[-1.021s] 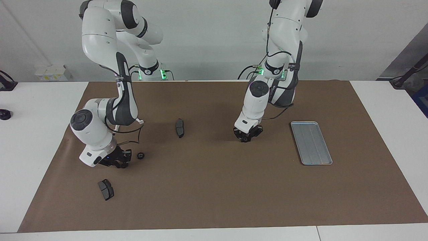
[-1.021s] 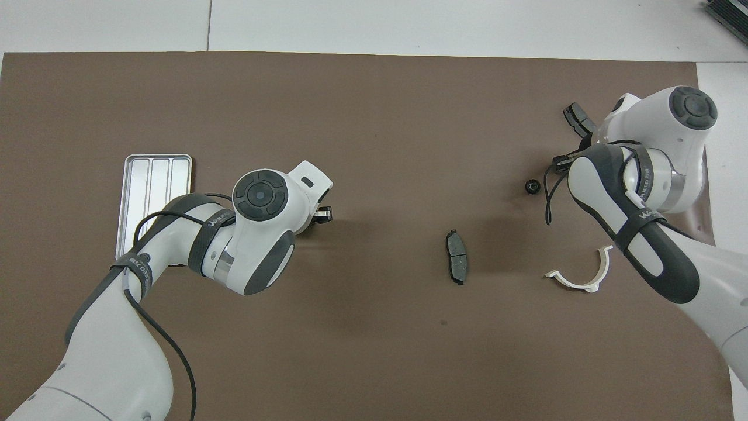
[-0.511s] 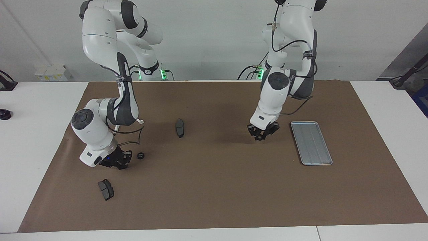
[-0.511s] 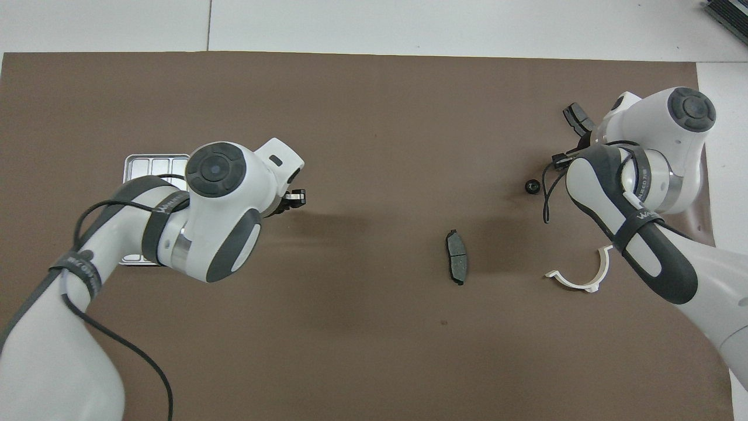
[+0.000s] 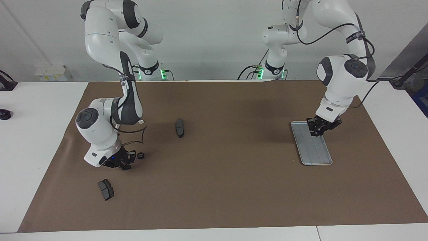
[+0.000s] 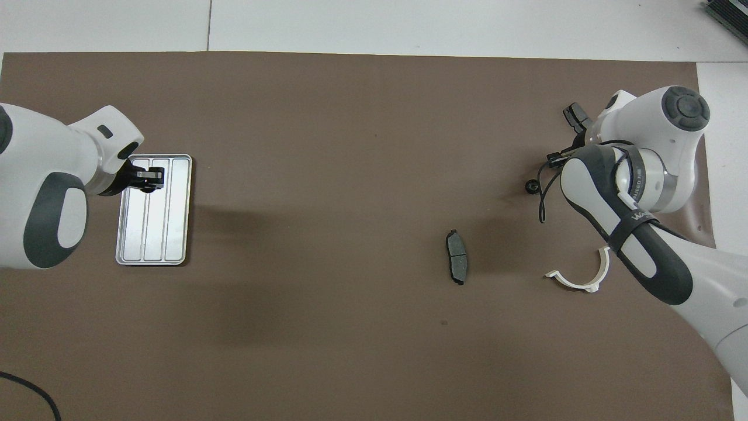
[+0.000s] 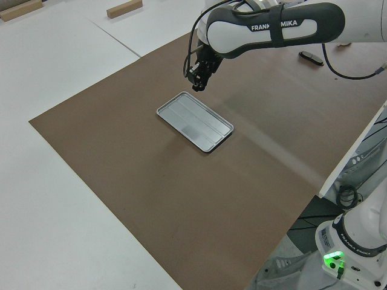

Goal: Pick bearing gear from pile to tray
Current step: 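Place the gear on the tray with the left gripper while right carries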

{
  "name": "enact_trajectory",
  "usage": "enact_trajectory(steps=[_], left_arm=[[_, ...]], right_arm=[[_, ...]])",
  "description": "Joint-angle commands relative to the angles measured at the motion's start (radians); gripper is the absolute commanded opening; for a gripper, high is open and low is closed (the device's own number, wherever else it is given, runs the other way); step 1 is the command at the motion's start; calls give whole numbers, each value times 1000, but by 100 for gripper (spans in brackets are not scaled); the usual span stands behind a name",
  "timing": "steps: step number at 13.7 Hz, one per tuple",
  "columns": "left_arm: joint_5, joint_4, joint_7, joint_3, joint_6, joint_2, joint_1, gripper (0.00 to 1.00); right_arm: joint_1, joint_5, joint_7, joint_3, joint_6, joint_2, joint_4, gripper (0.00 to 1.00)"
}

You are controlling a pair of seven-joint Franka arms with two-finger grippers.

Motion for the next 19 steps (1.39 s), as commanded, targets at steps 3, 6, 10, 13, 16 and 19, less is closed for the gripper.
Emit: enact_trajectory(steps=[3, 6, 10, 13, 16, 19], left_arm=[[0, -259, 50, -12, 194, -89, 35, 0], [-17, -324, -38, -14, 198, -93, -2, 0], [-17, -360, -69, -14, 276, -80, -16, 0], [-17, -346, -69, -13, 323, -69, -11, 54], [-15, -234, -62, -12, 319, -31, -13, 100], [-14, -186, -73, -17, 264, -31, -14, 100]], right_arm=[[212, 6, 20, 8, -28, -47, 56, 0], [395, 9, 263, 8, 39, -50, 57, 0], [554, 17, 451, 8, 90, -44, 53, 0], [634, 18, 503, 8, 152, -12, 43, 0], [642, 17, 528, 8, 150, -7, 30, 58], [625, 17, 528, 6, 129, -10, 33, 100]])
